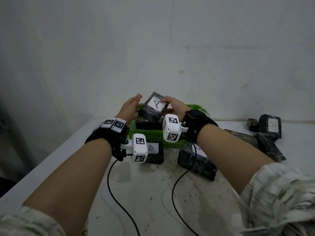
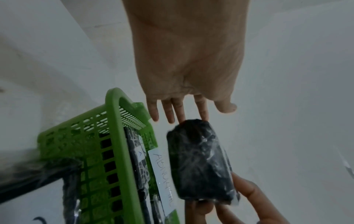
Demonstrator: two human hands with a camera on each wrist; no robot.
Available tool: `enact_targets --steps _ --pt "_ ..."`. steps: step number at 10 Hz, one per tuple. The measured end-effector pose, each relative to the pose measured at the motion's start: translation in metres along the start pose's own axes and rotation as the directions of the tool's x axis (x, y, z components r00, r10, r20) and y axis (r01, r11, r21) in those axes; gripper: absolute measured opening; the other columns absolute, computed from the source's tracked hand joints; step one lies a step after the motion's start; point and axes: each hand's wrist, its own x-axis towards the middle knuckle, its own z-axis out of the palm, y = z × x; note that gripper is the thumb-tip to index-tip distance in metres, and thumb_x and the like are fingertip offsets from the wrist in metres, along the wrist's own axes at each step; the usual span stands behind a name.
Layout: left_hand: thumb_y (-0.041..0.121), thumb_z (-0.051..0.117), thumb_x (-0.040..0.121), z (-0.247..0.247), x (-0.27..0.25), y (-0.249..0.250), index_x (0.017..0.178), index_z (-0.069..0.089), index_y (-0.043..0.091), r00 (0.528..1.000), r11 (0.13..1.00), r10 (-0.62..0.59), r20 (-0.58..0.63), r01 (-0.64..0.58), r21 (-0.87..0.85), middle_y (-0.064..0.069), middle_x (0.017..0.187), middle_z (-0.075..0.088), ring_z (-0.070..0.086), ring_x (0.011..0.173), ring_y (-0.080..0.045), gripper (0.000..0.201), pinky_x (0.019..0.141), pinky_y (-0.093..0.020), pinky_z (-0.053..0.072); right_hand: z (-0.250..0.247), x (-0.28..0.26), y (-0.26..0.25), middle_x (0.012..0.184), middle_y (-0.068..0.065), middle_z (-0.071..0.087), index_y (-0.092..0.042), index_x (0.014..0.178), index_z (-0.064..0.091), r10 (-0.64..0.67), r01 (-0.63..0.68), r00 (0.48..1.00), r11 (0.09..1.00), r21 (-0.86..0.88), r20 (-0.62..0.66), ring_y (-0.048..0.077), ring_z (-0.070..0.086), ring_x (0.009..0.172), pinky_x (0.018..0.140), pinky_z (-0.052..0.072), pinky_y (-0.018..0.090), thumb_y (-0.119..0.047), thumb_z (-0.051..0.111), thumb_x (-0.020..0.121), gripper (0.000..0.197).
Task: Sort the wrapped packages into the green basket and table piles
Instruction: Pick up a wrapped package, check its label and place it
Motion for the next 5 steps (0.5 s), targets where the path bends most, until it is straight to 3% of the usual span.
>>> enact_targets --steps 1,2,3,4,5 --pt "0.050 0.041 0.091 -0.011 0.011 -0.016 0.127 0.055 0.020 0.989 0.955 0.001 -0.149 0.043 0.293 -0.010 0.132 0.053 0.046 0.123 -0.029 0.049 0.107 -0.039 0.035 -0.003 0.010 0.002 0.058 0.009 0.057 -0.005 0.083 0.050 -0.017 0.023 0.992 0.999 0.045 -0.121 0.020 0.054 0.042 0.036 0.043 0.017 -0.013 0.053 0.091 0.011" --pt "0.045 0.046 0.091 -0.019 0.014 -0.033 0.123 0.055 0.026 0.937 0.828 -0.053 -0.344 0.234 0.509 -0.016 0.136 0.043 0.035 0.127 -0.036 0.038 0.105 -0.038 0.029 -0.002 0.018 0.008 0.029 0.001 0.048 -0.008 0.069 0.042 -0.007 0.003 0.981 1.000 -0.022 -0.193 0.018 0.052 0.039 0.037 0.038 0.018 -0.012 0.043 0.096 0.027" --pt "0.043 0.052 0.089 -0.024 0.019 -0.048 0.131 0.047 0.021 0.894 0.789 -0.169 -0.416 0.375 0.486 -0.019 0.141 0.034 0.034 0.130 -0.037 0.048 0.110 -0.040 0.029 0.006 0.025 0.016 0.032 0.004 0.048 -0.008 0.064 0.040 0.041 -0.062 0.974 0.994 -0.086 -0.221 0.021 0.047 0.054 0.051 0.038 0.032 -0.007 0.040 0.095 0.031" --pt "0.034 0.050 0.093 -0.025 0.025 -0.055 0.139 0.034 0.005 0.881 0.769 -0.258 -0.396 0.435 0.468 -0.024 0.143 0.035 0.039 0.130 -0.037 0.057 0.107 -0.035 0.034 0.014 0.040 0.026 0.073 0.008 0.054 -0.005 0.083 0.054 0.058 -0.089 0.989 0.968 -0.233 -0.139 0.022 0.050 0.068 0.064 0.043 0.031 -0.002 0.039 0.092 0.018" --pt "0.016 0.030 0.103 -0.020 0.015 -0.045 0.142 0.034 0.001 0.896 0.726 -0.340 -0.286 0.444 0.525 -0.023 0.143 0.039 0.039 0.133 -0.032 0.042 0.081 -0.023 0.039 0.016 0.051 0.040 0.081 0.004 0.049 -0.013 0.078 0.052 0.130 -0.148 0.986 0.970 -0.194 -0.101 0.018 0.050 0.071 0.072 0.045 0.032 -0.010 0.045 0.090 0.014"
